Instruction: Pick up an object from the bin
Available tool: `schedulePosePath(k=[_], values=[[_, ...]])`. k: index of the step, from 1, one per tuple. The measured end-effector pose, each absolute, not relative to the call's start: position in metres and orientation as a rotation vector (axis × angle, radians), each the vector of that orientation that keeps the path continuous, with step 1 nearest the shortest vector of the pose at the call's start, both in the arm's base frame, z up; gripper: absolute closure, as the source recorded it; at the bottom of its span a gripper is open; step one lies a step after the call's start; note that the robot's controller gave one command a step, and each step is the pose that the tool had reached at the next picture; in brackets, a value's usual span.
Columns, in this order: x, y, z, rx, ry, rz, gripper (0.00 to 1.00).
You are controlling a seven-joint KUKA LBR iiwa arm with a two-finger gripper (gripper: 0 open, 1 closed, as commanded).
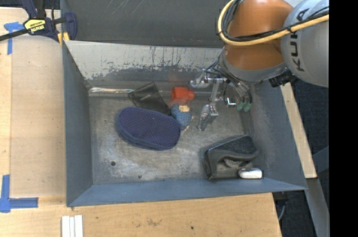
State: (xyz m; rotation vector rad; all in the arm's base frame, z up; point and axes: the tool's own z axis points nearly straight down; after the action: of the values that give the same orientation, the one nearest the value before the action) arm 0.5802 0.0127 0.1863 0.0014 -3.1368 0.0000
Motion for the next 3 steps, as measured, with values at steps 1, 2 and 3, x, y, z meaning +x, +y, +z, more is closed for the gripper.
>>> schedulePosePath(k=[1,2,3], values=[[0.56,0.044,0.074,0.581,-3.109,-0.003,0.0],[0.553,0.096,0.074,0.562,-3.107,0.003,0.0],[0.549,0.167,0.073,0.876,-3.03,0.002,0.0]])
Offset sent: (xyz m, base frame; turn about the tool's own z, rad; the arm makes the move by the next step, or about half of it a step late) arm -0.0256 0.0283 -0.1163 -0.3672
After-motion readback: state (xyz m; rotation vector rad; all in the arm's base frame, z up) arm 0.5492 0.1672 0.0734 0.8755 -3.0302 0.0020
